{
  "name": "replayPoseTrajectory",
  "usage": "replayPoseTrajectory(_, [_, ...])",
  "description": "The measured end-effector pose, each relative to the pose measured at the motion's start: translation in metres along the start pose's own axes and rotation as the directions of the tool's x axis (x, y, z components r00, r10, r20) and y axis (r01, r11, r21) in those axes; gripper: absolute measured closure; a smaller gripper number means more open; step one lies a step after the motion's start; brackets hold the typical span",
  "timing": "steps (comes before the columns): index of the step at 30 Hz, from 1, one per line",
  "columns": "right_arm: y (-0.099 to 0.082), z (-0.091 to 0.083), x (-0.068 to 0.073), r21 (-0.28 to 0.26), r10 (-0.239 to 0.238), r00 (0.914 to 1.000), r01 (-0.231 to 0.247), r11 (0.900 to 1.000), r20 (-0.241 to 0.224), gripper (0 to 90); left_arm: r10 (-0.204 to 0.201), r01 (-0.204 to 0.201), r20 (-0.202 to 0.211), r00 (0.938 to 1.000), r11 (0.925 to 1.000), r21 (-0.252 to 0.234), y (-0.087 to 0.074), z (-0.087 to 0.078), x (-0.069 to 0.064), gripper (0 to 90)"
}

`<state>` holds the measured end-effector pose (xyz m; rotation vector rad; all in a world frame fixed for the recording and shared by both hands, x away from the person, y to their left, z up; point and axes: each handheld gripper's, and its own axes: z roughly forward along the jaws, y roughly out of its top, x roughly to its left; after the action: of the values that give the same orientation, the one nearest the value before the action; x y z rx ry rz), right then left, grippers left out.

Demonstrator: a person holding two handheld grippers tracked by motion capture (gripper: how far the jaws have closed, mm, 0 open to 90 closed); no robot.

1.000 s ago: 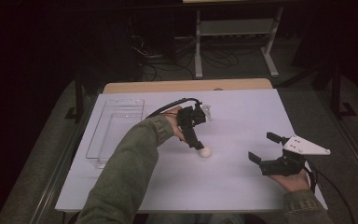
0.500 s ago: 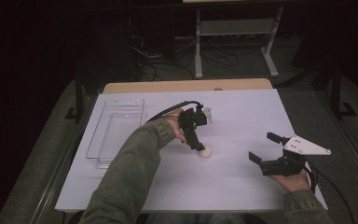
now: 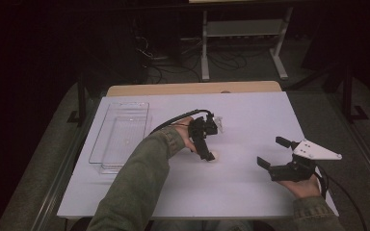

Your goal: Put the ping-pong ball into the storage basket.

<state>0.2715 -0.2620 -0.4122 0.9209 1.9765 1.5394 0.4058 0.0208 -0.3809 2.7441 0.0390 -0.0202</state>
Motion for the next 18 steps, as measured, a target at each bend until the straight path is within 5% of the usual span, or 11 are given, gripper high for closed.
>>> replayPoseTrajectory(18, [0.000,0.001,0.000,0.006,0.000,1.0000,0.000,1.0000,-0.003,0.0,-0.021,0.021,0.001,0.9998,0.9997,-0.011,-0.006,0.013,-0.002,0.0])
